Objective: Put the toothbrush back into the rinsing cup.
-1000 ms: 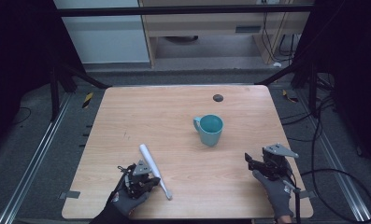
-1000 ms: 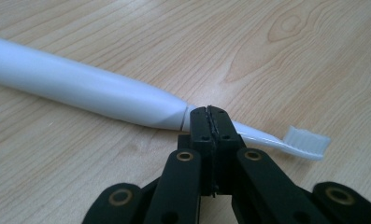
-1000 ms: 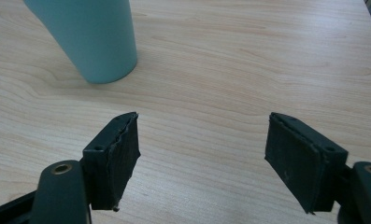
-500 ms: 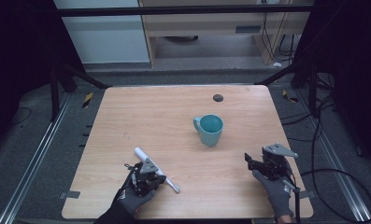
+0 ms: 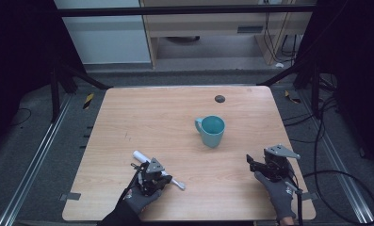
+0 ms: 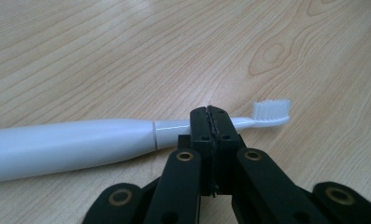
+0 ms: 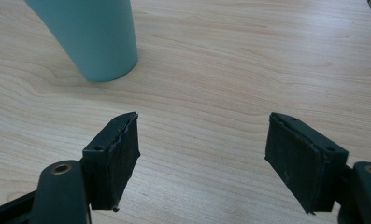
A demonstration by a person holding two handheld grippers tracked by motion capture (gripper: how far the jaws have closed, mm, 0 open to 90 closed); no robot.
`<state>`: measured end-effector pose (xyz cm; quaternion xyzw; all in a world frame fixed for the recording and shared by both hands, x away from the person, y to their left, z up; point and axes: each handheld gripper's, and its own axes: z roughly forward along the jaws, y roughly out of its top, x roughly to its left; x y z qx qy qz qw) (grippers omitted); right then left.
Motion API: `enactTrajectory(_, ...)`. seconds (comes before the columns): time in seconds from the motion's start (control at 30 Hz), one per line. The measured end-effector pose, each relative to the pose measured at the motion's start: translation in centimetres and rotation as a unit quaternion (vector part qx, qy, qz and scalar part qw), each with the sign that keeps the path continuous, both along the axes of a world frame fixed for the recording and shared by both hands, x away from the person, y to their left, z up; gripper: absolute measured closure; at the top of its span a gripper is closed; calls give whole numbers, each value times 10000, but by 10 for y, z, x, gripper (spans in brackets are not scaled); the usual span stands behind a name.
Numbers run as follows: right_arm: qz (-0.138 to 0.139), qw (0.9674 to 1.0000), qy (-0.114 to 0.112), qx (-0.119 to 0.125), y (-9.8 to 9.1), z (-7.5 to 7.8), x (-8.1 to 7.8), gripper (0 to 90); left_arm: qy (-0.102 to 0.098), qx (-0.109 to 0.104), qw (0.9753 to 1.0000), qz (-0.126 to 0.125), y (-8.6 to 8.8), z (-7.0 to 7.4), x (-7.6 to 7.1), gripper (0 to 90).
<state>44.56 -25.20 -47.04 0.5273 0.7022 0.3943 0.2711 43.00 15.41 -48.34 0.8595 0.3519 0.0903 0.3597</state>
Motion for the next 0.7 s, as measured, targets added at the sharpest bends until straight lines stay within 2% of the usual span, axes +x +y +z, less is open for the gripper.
enactTrajectory(0.27,20,10000,3,-8,1,0,0,258,-42,-65,10000,-27,-2,5,1,895)
enactTrajectory(0.4,-3,10000,-3,9,0,0,0,259,-195,-177,9996,82,10,19,4,895)
enactTrajectory(0.53,-10,10000,4,25,0,0,0,259,-332,-257,9983,403,32,33,20,895)
enactTrajectory(0.63,0,10000,43,47,1,0,0,259,-370,-297,9971,592,41,36,29,895)
enactTrajectory(0.7,-1,10000,36,-6,2,-1,1,259,-462,-135,9954,822,51,37,42,895)
